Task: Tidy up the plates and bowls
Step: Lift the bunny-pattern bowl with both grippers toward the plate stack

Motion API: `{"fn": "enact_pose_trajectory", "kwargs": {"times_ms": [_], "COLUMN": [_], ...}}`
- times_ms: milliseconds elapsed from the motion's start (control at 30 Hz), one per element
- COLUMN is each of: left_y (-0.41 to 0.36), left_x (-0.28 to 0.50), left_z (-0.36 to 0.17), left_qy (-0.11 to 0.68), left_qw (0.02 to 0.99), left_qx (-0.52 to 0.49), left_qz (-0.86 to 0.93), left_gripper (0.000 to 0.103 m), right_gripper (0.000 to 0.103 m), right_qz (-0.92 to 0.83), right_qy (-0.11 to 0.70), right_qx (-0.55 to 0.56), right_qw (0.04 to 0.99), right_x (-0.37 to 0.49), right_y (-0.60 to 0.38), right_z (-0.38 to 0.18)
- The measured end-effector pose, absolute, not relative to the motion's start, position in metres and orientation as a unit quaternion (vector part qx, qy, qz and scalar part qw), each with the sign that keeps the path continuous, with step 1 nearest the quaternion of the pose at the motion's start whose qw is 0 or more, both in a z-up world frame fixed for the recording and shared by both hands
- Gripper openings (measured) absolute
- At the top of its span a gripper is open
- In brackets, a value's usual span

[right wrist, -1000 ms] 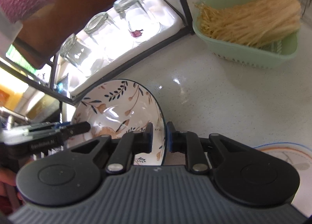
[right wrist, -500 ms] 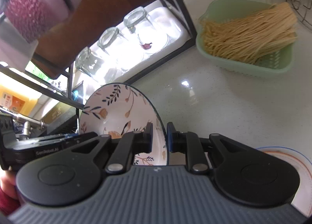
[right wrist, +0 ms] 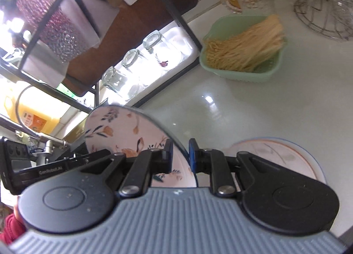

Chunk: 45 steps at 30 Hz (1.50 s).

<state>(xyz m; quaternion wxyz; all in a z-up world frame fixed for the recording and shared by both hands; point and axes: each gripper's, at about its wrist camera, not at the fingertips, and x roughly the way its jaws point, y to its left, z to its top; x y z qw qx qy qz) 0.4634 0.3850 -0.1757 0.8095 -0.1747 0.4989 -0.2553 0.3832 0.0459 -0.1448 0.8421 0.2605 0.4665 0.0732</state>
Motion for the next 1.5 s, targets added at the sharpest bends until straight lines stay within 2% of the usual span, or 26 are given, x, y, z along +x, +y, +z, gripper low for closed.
{"fn": "enact_pose_trajectory", "kwargs": {"times_ms": [133,400,867,1500], "left_y": [0.368,0.351,0.338,0.272], "left_x": [0.443,0.413,0.397,0.392], "left_z": [-0.166,-0.171,-0.172,-0.18], "left_qy": [0.501,0.5,0.495,0.536], "left_qw": [0.808,0.819,0.821,0.808], "left_qx": [-0.183,-0.186,-0.233,-0.173], "left_qz": [-0.252,-0.212,-0.164,-0.175], "left_gripper": [0.024,0.024,0.024,0.024], "right_gripper": [0.018,0.018,0.018,0.018], "right_qz": [0.074,0.113,0.162,0.144], "right_qy": [0.461,0.462,0.48,0.502], "right_qx": [0.259,0.31,0.3,0.276], "right_qw": [0.845,0.823,0.808,0.807], "right_x": [0.361,0.339,0.351,0.34], "right_y": [0.029,0.001,-0.02,-0.063], "right_z": [-0.141,-0.17,-0.181,-0.195]}}
